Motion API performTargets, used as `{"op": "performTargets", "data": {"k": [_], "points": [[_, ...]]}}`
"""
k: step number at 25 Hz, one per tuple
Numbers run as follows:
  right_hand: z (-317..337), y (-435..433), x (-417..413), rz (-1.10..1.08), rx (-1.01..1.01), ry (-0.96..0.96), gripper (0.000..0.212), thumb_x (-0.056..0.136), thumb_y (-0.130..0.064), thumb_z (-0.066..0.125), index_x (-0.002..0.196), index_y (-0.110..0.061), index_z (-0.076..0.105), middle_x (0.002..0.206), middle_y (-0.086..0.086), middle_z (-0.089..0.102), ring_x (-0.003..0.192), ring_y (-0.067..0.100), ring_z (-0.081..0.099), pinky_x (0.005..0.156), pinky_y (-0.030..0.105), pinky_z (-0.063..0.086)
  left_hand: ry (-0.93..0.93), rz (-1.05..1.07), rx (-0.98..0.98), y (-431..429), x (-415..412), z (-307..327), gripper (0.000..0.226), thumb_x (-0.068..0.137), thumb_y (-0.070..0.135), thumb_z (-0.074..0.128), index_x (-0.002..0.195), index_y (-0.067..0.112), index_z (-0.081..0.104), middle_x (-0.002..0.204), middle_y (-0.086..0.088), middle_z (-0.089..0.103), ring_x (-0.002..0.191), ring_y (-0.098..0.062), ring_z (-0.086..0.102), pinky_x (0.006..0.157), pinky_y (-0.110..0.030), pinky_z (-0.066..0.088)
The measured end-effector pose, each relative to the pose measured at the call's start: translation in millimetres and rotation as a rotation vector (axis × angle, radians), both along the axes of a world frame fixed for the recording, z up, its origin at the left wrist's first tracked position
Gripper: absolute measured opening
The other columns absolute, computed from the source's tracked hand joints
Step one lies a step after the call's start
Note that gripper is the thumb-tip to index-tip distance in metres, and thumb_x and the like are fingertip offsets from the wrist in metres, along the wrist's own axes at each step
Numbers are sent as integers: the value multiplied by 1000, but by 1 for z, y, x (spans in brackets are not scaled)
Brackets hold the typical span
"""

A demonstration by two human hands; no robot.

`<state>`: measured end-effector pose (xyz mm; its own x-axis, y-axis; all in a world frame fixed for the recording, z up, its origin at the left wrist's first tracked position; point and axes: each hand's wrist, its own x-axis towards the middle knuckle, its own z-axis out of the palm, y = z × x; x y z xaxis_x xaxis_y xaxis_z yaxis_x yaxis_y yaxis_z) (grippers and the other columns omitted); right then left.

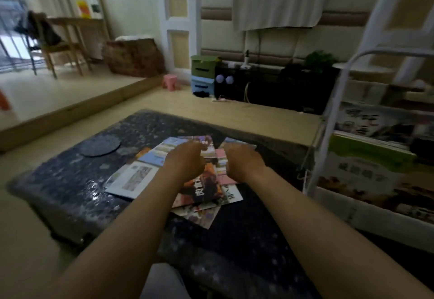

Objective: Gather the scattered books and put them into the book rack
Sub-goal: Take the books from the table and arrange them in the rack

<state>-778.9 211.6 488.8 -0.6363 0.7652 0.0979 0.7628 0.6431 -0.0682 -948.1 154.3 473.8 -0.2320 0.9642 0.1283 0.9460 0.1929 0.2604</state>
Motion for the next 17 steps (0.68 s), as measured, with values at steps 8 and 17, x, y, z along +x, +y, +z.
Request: {"op": "performTargets", "data": {"k": [8, 17], "points": [[-122, 4, -69, 106, -291, -263, 50, 91, -23, 64, 136, -13, 45, 139, 11, 43, 128, 33, 42, 102, 48, 45, 34, 73, -386, -21, -37, -132, 84, 78, 65, 58, 148, 41, 17, 158, -13, 15, 139, -43, 26, 107, -57, 33], [-151, 0, -77, 149, -126, -330, 35, 94, -9, 55, 128, -7, 48, 126, 16, 49, 115, 36, 51, 91, 44, 45, 215, 21, -421, -14, -43, -158, 73, 96, 54, 46, 154, 26, 12, 156, -23, 17, 134, -48, 30, 105, -54, 38]]}}
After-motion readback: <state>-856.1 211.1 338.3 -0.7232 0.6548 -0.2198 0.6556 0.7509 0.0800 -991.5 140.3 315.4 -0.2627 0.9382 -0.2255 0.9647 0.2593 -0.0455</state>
